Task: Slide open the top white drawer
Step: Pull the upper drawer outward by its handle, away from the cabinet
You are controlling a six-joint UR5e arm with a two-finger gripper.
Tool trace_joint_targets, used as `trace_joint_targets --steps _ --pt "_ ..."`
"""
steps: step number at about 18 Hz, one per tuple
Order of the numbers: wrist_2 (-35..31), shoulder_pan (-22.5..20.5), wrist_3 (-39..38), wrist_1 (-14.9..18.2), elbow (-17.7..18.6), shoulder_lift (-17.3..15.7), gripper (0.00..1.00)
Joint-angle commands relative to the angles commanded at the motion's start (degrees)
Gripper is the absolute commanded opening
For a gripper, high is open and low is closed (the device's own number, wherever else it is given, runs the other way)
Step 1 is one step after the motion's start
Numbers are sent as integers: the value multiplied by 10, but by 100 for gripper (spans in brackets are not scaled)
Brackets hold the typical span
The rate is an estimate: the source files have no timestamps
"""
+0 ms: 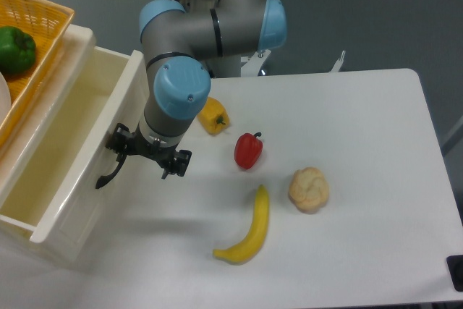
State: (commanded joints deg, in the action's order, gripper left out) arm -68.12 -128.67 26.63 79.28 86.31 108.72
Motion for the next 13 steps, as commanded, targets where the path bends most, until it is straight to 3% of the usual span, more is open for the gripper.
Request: trace_joint_targets --steps 13 --pt "0 -23 3 0 -4 1 100"
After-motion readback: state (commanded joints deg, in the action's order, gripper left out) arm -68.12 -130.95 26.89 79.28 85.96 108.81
